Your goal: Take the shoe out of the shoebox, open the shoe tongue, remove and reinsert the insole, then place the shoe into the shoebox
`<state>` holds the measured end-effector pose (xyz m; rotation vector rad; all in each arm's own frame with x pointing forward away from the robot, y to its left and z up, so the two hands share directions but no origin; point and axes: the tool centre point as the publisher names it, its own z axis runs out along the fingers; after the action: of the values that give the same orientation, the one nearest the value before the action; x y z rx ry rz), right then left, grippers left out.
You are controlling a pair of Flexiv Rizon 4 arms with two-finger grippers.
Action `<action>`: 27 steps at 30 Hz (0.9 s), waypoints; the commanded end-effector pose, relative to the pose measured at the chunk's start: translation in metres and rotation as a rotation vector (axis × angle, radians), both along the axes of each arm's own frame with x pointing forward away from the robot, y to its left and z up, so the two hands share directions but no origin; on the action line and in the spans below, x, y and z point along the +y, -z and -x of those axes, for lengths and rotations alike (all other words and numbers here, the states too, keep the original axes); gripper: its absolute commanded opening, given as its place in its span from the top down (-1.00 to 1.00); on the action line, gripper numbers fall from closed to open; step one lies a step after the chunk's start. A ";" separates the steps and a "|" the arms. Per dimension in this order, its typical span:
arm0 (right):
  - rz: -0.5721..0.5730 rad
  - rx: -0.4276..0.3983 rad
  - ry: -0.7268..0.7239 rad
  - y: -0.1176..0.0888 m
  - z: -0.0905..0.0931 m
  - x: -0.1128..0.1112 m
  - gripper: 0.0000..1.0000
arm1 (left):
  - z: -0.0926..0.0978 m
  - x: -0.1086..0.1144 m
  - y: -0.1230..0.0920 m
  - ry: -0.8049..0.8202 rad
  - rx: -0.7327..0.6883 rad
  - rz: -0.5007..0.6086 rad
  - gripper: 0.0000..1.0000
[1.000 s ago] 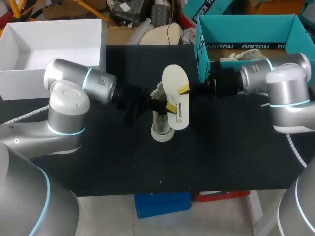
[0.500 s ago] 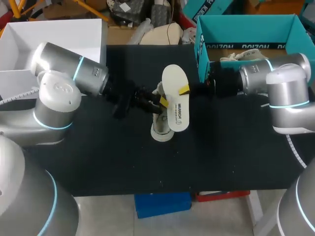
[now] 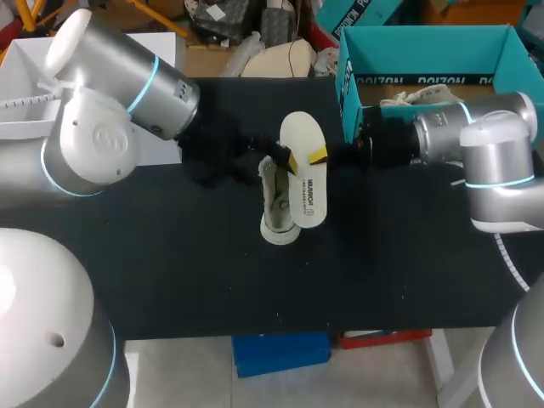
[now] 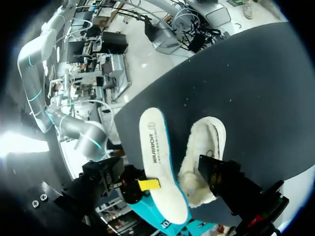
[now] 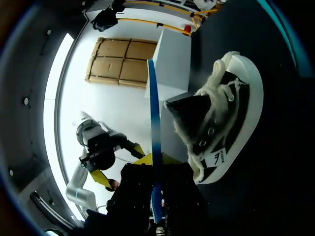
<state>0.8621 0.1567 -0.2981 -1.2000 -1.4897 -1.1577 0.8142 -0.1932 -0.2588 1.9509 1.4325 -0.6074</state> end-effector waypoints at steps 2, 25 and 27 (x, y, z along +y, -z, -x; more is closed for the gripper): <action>0.003 0.001 0.000 -0.001 0.000 0.001 1.00 | 0.004 -0.004 -0.002 -0.122 -0.128 -0.478 -1.00; 0.003 0.001 0.000 -0.001 0.000 0.001 1.00 | 0.011 -0.035 -0.012 -0.341 0.008 -0.680 -1.00; 0.003 0.001 0.000 -0.001 0.000 0.001 1.00 | 0.011 -0.038 -0.012 -0.342 0.012 -0.700 -1.00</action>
<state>0.8619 0.1570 -0.2980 -1.2006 -1.4884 -1.1591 0.8009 -0.2218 -0.2465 1.9626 1.9381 -0.2516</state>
